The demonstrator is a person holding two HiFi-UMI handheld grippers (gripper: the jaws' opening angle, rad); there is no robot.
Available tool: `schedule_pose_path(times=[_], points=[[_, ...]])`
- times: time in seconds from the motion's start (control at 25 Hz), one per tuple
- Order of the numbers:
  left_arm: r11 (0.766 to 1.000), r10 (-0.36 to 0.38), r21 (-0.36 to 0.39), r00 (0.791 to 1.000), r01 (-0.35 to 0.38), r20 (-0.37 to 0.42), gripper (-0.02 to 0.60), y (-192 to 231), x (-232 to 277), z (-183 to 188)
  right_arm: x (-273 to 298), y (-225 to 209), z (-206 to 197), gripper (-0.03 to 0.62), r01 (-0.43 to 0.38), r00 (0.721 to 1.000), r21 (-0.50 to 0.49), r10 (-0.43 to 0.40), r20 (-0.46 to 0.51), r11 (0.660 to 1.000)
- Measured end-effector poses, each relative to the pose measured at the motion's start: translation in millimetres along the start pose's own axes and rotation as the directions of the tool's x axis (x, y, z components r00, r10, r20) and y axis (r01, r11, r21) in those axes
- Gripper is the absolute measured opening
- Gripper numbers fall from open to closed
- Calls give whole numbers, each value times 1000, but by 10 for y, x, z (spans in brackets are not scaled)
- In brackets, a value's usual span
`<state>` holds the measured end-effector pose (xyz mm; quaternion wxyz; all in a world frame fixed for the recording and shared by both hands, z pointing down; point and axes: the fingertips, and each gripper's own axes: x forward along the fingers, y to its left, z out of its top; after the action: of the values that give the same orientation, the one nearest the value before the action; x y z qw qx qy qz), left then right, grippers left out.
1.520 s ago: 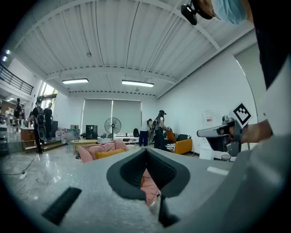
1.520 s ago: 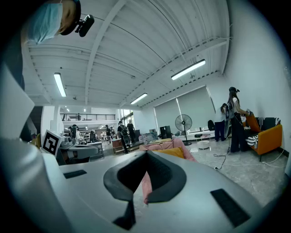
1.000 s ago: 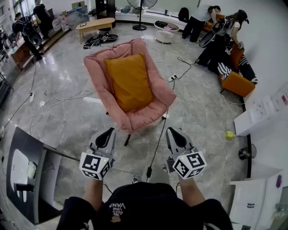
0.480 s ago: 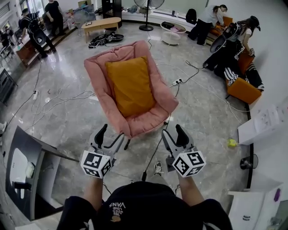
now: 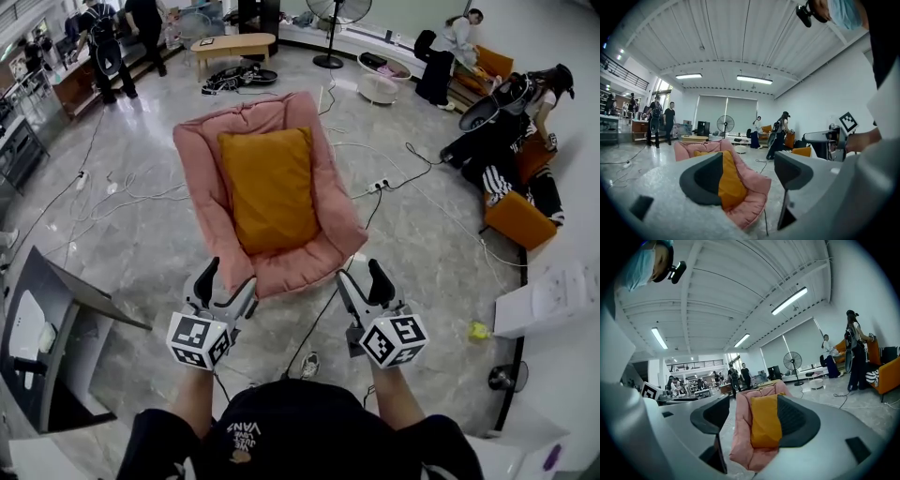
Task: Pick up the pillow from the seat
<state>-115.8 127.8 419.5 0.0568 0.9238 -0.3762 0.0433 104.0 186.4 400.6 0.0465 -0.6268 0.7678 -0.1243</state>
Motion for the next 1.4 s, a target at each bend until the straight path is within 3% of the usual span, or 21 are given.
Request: schedule_pose_path(times=[0.44, 0.64, 0.88, 1.4], points=[[998, 67, 19, 998, -66, -21, 337, -416, 734, 113, 162, -854, 160, 296, -58, 998, 40, 59, -22, 998], [996, 93, 20, 994, -93, -48, 337, -375, 897, 47, 273, -1031, 123, 298, -71, 997, 58, 73, -33, 996], [991, 132, 11, 990, -132, -55, 337, -62, 1077, 14, 556, -1135, 120, 298, -66, 997, 52, 68, -45, 996], [995, 102, -11, 992, -103, -67, 337, 1066, 1847, 77, 1771, -1209, 147, 298, 0, 998, 62, 4, -64, 998]])
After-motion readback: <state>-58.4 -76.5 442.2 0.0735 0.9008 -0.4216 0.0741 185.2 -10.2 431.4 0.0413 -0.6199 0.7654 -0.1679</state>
